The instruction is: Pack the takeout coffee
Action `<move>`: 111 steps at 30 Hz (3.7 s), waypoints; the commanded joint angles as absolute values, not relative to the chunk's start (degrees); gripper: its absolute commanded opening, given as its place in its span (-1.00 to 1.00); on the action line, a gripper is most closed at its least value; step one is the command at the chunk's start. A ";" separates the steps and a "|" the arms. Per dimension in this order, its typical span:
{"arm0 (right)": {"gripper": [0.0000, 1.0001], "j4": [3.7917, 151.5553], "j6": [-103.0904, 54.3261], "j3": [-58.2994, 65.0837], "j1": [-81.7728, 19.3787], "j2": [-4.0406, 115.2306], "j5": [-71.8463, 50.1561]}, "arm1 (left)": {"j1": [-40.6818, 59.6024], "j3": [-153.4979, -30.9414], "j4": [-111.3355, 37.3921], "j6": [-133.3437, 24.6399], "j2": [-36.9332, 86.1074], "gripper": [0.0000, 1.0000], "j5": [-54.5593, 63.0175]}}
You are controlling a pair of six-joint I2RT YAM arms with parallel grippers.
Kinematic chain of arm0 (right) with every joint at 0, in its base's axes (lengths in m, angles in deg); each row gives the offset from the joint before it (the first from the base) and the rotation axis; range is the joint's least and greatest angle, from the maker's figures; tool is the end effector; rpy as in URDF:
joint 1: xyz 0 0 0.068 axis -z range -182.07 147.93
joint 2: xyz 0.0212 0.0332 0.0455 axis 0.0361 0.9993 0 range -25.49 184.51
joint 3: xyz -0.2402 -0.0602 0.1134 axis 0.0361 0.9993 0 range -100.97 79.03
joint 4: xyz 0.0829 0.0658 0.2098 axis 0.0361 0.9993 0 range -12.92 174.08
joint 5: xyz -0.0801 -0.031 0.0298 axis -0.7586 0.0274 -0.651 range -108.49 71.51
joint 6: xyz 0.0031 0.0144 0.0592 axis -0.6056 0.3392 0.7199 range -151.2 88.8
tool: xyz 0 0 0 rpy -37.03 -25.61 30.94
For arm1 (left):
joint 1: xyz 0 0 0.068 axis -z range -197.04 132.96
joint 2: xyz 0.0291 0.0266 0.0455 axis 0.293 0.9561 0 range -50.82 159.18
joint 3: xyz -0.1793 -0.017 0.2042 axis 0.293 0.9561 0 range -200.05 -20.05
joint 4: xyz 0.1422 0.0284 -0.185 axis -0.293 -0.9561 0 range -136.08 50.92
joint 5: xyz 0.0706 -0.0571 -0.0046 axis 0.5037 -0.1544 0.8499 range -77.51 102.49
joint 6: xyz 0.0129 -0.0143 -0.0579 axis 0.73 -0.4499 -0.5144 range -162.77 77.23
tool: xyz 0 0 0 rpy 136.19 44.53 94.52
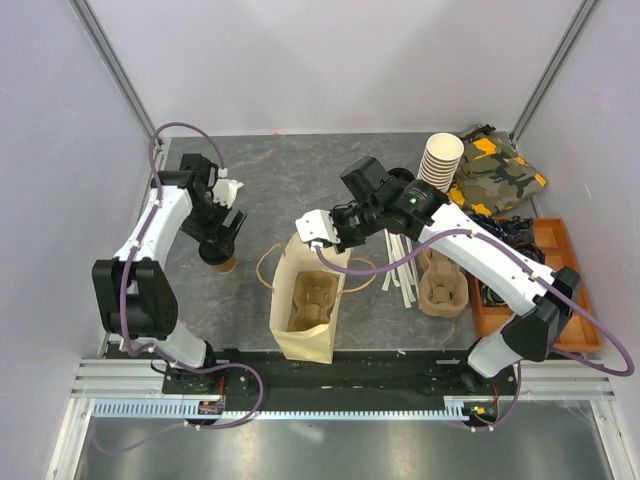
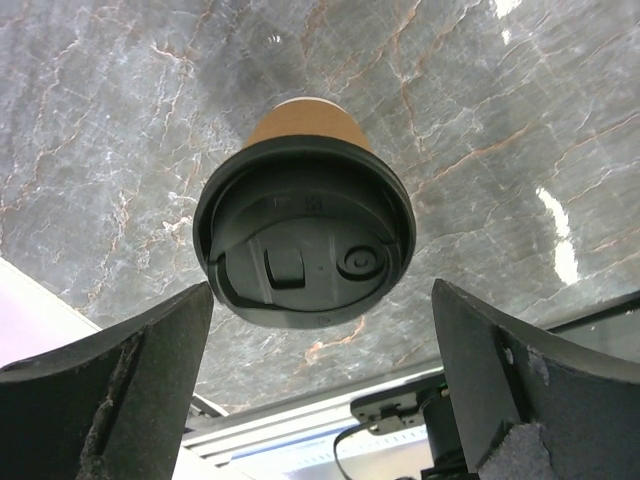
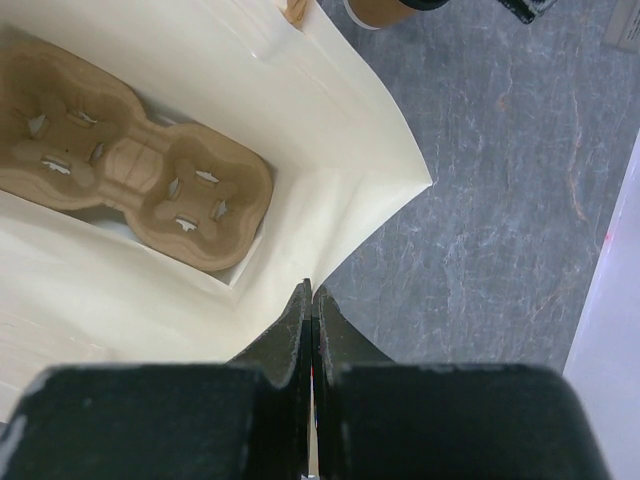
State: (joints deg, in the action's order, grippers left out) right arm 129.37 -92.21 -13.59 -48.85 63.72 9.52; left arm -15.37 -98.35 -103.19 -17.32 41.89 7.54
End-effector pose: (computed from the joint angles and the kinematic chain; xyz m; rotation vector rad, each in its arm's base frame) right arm 0.1926 0.2363 0.3636 -2.0153 1.1994 0.4694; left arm 0.2807 -0.0121 0.2637 0.6987 2.8427 -0.0633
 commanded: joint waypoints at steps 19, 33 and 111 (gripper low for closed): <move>-1.00 124.28 -84.20 -10.09 -49.00 59.94 7.62 | -18.71 -87.99 -86.46 -27.13 30.66 0.80 4.23; -1.00 124.10 -83.76 -10.36 -48.92 60.29 6.91 | -18.80 -83.77 -84.08 -26.34 29.60 0.72 3.44; -1.00 115.40 -77.96 -7.72 -51.20 56.08 4.10 | -10.71 -128.06 -108.41 -15.26 3.14 -0.01 -36.98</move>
